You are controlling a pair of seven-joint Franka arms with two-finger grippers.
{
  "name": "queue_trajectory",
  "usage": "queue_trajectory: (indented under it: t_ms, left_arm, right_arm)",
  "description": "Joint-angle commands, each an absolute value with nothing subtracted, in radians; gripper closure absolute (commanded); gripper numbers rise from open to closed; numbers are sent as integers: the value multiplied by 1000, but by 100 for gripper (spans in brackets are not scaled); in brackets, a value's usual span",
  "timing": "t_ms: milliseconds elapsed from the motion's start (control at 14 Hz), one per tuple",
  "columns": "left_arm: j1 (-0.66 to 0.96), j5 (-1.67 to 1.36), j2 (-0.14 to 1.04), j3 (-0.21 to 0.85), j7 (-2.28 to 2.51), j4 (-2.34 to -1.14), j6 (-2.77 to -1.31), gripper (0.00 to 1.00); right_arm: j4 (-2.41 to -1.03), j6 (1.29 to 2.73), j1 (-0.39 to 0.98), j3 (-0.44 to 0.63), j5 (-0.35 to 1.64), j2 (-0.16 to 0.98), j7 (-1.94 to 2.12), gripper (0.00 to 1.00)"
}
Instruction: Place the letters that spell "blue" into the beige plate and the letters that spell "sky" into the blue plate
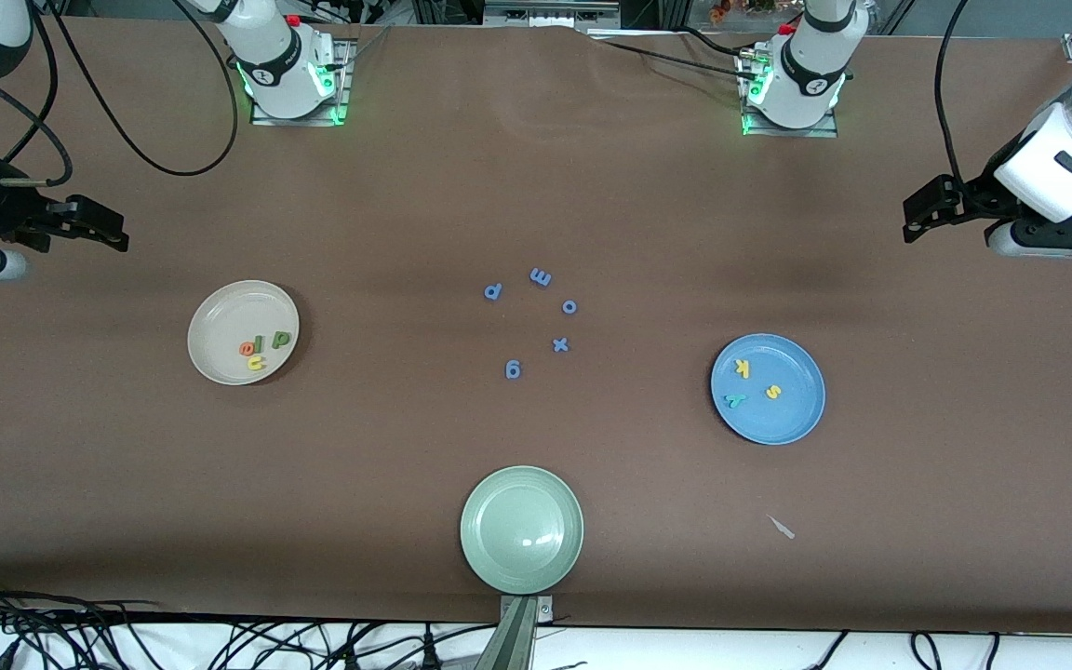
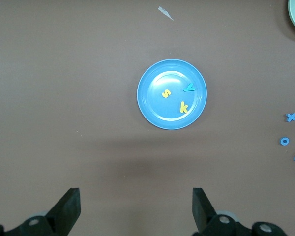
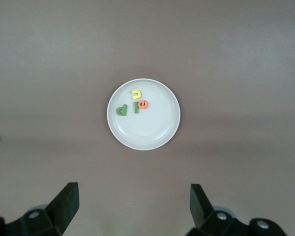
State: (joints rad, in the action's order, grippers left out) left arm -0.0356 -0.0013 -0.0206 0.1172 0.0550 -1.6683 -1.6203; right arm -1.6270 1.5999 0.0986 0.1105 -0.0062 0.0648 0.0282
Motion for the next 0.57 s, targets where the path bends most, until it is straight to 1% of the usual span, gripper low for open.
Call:
queue_trajectory:
  t_ms: [0, 500]
  left_arm:
    - [-38, 14, -26, 118, 52, -1657, -1601, 0]
    - [-38, 14, -26, 118, 52, -1657, -1601, 0]
  right_arm:
    - [-1635, 1605, 87, 112, -11, 71, 44, 0]
    - [-1632, 1597, 97, 103, -12, 66, 43, 0]
